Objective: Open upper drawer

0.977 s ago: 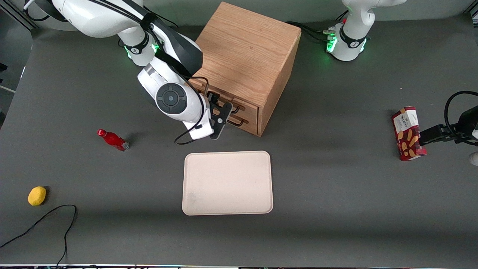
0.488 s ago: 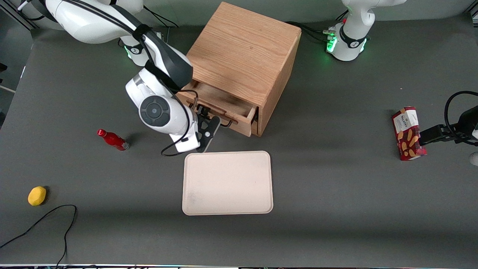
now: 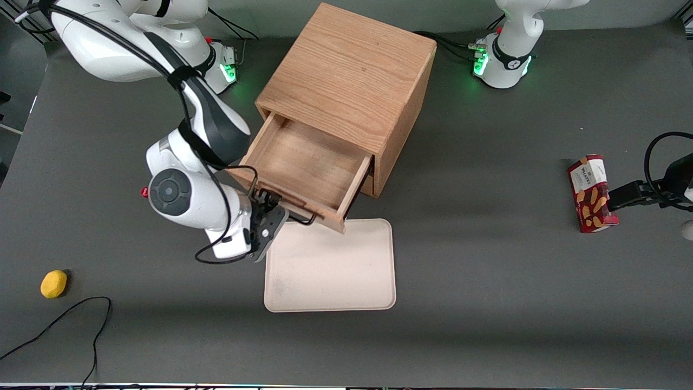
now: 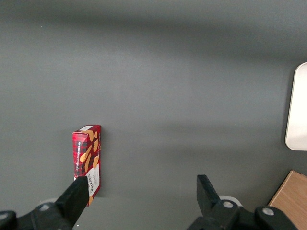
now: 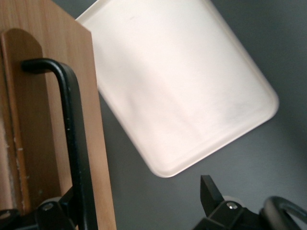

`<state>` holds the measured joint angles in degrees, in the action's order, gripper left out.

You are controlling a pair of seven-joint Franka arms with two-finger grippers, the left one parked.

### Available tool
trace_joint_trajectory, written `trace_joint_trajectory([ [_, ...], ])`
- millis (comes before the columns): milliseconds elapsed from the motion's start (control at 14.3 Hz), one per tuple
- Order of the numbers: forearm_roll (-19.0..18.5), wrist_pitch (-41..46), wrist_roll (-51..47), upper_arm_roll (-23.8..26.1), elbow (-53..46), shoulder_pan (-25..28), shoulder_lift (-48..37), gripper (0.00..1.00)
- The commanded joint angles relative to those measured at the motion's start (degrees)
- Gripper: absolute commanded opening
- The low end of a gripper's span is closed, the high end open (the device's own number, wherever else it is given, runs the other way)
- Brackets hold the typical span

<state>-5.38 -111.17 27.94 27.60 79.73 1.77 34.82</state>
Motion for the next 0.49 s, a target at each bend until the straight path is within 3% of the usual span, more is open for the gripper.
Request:
trace_joint_trajectory([
  [0, -0.15, -1.86, 0.89, -1.05, -2.21, 0.17, 1.39, 1.00],
  [419, 0.37, -0.99, 0.88, -1.05, -2.91, 0.08, 1.40, 1.00],
])
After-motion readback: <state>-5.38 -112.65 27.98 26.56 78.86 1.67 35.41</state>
